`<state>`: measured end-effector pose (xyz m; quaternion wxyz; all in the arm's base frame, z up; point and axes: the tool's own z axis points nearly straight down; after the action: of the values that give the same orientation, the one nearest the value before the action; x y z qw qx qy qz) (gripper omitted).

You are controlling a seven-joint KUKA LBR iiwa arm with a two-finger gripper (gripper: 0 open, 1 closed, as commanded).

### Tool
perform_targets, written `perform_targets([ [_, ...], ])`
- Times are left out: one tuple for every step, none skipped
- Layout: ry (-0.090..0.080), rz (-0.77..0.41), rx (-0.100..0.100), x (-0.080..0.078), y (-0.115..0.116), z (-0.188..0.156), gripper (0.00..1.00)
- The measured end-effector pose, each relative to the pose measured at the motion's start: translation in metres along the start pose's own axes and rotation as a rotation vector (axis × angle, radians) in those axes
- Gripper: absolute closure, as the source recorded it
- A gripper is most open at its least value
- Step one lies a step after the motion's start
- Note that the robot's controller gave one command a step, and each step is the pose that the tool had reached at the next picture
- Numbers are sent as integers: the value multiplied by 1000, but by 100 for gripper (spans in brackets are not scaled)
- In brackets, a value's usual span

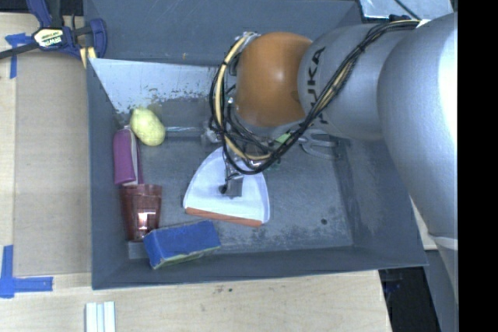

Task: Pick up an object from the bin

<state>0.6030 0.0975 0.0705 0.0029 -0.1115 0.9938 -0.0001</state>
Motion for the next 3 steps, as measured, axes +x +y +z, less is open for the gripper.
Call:
perform_targets([
  [-25, -268, 3, -24, -14, -1, 0],
  [-8, -4, -1, -3, 0, -2, 100],
  [-8, -4, -1, -3, 0, -2, 100],
])
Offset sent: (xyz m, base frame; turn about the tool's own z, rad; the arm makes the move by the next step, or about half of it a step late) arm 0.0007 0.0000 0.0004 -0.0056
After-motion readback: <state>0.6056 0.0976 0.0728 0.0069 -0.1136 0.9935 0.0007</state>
